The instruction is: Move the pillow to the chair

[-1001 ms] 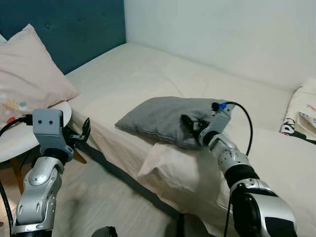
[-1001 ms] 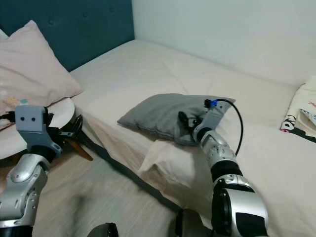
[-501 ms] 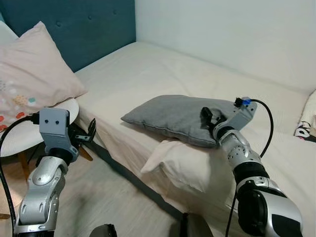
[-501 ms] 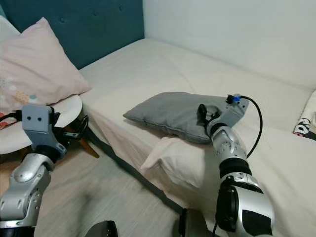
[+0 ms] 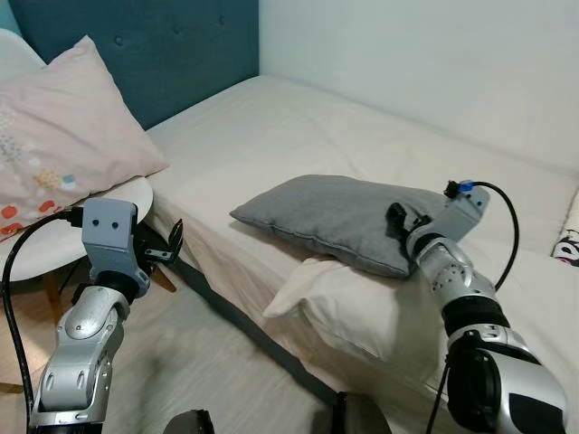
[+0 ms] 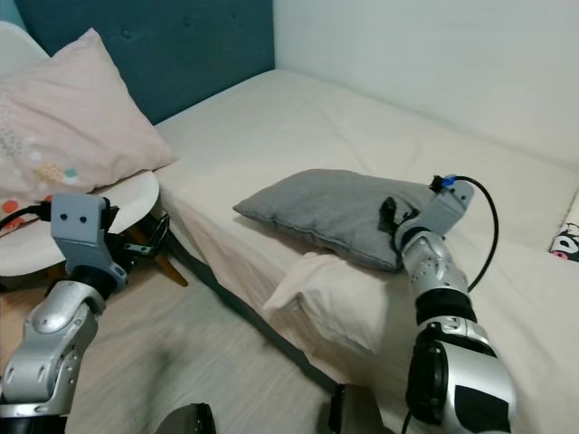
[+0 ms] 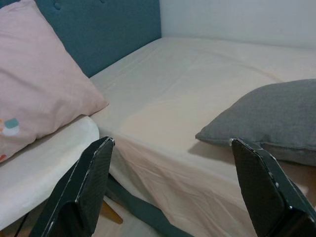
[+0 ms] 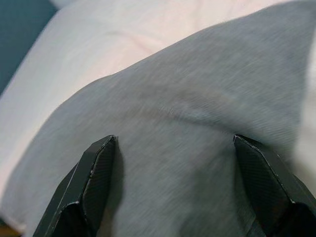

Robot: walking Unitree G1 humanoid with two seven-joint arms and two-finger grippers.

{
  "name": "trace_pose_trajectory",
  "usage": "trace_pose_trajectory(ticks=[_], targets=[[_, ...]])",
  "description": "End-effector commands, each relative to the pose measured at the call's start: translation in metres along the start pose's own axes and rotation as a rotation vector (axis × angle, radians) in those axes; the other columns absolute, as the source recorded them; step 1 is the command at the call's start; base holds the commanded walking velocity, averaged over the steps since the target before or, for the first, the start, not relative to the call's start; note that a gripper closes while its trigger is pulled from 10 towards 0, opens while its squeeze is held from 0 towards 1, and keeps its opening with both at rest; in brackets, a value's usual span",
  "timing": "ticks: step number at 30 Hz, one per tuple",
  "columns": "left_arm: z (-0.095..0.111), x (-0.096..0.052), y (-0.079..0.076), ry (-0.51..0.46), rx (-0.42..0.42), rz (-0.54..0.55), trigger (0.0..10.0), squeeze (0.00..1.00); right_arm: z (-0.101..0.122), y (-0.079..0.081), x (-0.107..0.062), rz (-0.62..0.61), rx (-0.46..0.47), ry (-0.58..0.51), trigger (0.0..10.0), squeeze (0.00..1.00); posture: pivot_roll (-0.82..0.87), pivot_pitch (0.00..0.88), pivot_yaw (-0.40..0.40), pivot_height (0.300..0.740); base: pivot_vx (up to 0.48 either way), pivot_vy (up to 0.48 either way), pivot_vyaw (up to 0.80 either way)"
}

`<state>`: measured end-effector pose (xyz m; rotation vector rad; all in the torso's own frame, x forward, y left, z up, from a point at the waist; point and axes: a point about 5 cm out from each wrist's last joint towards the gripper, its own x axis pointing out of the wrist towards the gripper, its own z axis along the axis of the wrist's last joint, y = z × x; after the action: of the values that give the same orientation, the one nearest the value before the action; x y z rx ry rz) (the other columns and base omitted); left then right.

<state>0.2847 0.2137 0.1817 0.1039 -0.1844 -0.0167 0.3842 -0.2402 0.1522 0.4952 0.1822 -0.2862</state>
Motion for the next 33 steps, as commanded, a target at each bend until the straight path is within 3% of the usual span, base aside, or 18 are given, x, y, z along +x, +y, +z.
trace_pose_trajectory(ticks=[1,9,14,16,18,21,25,27,28,30,31,33], targets=[[-0.002,-0.001,-0.001,0.01,0.015,-0.011,10.0,0.0,0.0,-0.019,-0.002,-0.088,-0.001,-0.008,10.0,0.0,0.05,0.059,-0.046,0.507,0.0,0.0,0.0],[-0.003,0.001,-0.004,0.007,0.019,-0.012,10.0,0.0,-0.009,-0.025,-0.003,-0.124,-0.014,0.037,10.0,0.0,0.05,0.055,-0.053,0.507,0.0,0.0,0.0],[-0.003,0.001,-0.005,0.003,0.033,-0.016,10.0,0.0,-0.013,-0.023,-0.004,-0.102,0.042,0.042,10.0,0.0,0.04,0.053,-0.056,0.507,0.0,0.0,0.0],[-0.004,0.0,-0.005,0.004,0.038,-0.017,10.0,0.0,-0.022,-0.018,-0.004,-0.058,0.098,0.084,10.0,0.0,0.04,0.051,-0.054,0.507,0.0,0.0,0.0],[-0.003,0.0,-0.006,0.001,0.063,-0.027,10.0,0.0,-0.045,-0.01,-0.006,-0.017,0.25,0.232,10.0,0.0,0.05,0.052,-0.056,0.507,0.0,0.0,0.0],[-0.002,0.0,-0.006,-0.001,0.075,-0.031,10.0,0.0,-0.057,-0.002,-0.008,0.025,0.314,0.308,10.0,0.0,0.05,0.052,-0.057,0.507,0.0,0.0,0.0],[-0.002,-0.001,-0.005,-0.001,0.088,-0.028,10.0,0.0,-0.065,0.012,-0.01,0.125,0.321,0.368,10.0,0.0,0.05,0.051,-0.055,0.507,0.0,0.0,0.0],[-0.002,-0.001,-0.005,-0.001,0.088,-0.028,10.0,0.0,-0.065,0.012,-0.01,0.125,0.321,0.368,10.0,0.0,0.05,0.051,-0.055,0.507,0.0,0.0,0.0],[-0.002,-0.001,-0.005,0.0,0.097,-0.03,10.0,0.0,-0.067,0.021,-0.012,0.194,0.292,0.404,10.0,0.0,0.05,0.05,-0.053,0.507,0.0,0.0,0.0],[-0.002,-0.001,-0.005,-0.001,0.098,-0.031,10.0,0.0,-0.067,0.024,-0.012,0.219,0.27,0.41,10.0,0.0,0.05,0.049,-0.053,0.507,0.0,0.0,0.0],[-0.002,-0.001,-0.005,-0.001,0.1,-0.031,10.0,0.0,-0.065,0.025,-0.012,0.236,0.254,0.405,8.7,0.0,0.05,0.048,-0.052,0.507,0.0,0.0,0.0],[-0.002,-0.001,-0.005,-0.001,0.1,-0.031,10.0,0.0,-0.065,0.025,-0.012,0.236,0.254,0.405,8.7,0.0,0.05,0.048,-0.052,0.507,0.0,0.0,0.0]])
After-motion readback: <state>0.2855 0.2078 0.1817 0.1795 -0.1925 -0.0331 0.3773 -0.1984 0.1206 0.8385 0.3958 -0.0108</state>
